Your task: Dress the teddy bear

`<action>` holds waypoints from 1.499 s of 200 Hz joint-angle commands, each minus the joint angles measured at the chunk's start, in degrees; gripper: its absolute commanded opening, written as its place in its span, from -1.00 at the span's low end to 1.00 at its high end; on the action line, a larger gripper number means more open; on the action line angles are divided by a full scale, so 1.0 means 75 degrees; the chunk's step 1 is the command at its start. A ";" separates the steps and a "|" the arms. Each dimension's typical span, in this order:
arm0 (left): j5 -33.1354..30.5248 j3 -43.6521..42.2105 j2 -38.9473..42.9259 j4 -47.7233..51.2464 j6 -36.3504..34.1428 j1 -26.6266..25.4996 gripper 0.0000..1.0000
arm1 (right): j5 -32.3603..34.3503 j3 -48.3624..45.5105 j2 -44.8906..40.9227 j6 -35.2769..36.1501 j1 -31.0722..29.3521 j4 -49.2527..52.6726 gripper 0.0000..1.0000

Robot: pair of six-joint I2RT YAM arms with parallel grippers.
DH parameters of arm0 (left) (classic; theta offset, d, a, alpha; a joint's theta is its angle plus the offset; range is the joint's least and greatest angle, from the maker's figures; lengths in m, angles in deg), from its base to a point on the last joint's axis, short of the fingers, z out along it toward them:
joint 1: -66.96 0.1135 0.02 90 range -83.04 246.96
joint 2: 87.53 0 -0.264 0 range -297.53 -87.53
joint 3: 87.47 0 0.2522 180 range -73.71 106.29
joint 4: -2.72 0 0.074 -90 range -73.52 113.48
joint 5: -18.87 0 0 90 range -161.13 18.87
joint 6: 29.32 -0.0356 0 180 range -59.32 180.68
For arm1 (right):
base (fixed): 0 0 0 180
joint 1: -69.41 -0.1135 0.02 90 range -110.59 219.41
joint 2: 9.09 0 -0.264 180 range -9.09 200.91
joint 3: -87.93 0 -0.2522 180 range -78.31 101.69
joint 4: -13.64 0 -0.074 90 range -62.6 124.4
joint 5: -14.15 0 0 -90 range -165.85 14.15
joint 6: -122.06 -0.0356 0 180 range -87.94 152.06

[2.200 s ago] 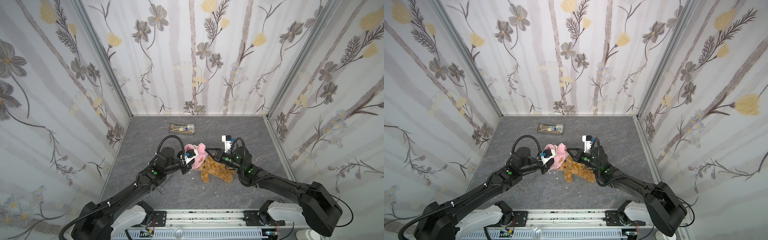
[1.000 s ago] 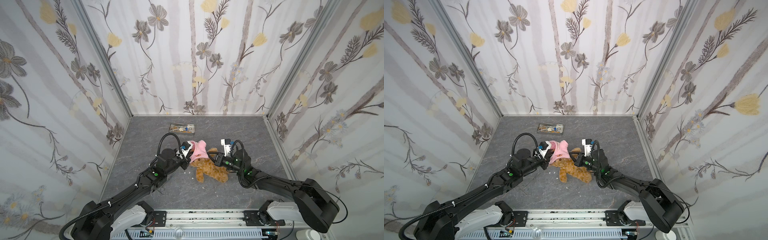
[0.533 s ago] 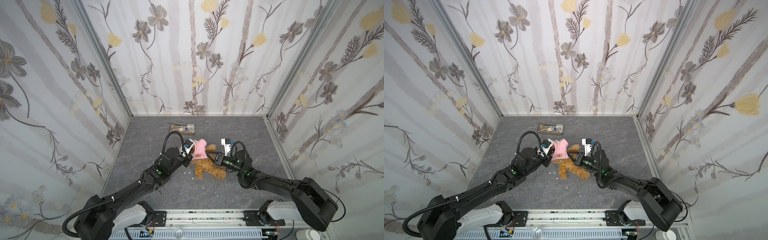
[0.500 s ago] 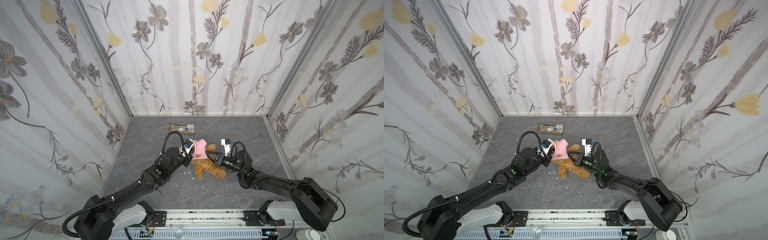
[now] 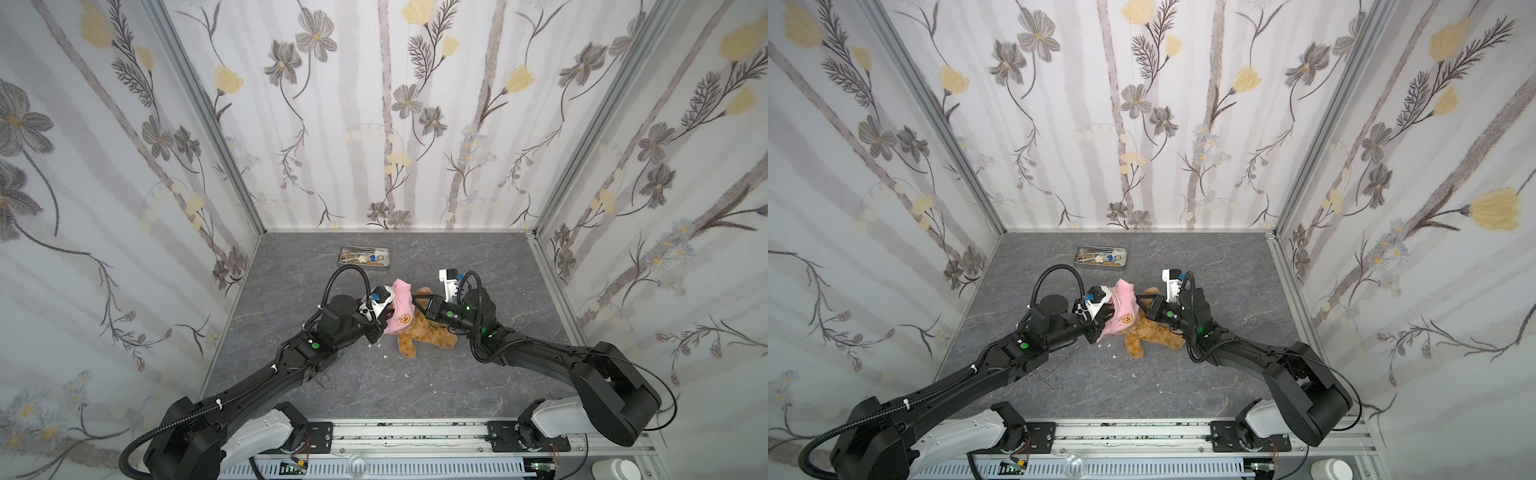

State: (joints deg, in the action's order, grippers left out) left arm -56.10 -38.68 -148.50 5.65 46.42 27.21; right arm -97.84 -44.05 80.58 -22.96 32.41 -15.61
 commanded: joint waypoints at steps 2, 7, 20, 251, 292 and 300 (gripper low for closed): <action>0.0938 0.0092 0.0073 0.0012 -0.0453 0.0014 -1.00 | 0.0173 0.0277 0.0110 0.0328 0.0012 0.0514 -1.00; 0.0873 0.0108 0.0078 -0.0032 -0.0434 0.0014 -1.00 | 0.0203 0.0322 0.0140 0.0415 0.0006 0.0736 -1.00; 0.0616 0.0108 0.0141 -0.0214 -0.0327 0.0017 -1.00 | 0.0343 0.0317 0.0167 0.0588 0.0002 0.1136 -1.00; -0.2432 0.0109 -0.0168 -0.0431 0.2418 0.0003 -1.00 | 0.0150 0.0242 -0.0465 0.2306 0.0280 0.2422 -0.42; -0.2566 0.0250 -0.0265 -0.0345 0.3771 0.0002 -1.00 | 0.0554 -0.0196 -0.1407 0.3196 -0.0135 0.2002 -0.24; -0.2579 0.0314 -0.0301 -0.0297 0.4281 -0.0004 -1.00 | 0.0511 -0.0369 -0.1455 0.3212 -0.0371 0.1596 -0.22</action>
State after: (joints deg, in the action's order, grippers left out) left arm -74.28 -37.81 -150.25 5.54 67.81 27.15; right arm -94.92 -44.22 71.09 -2.90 32.63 1.42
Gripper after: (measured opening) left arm 0.074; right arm 0.384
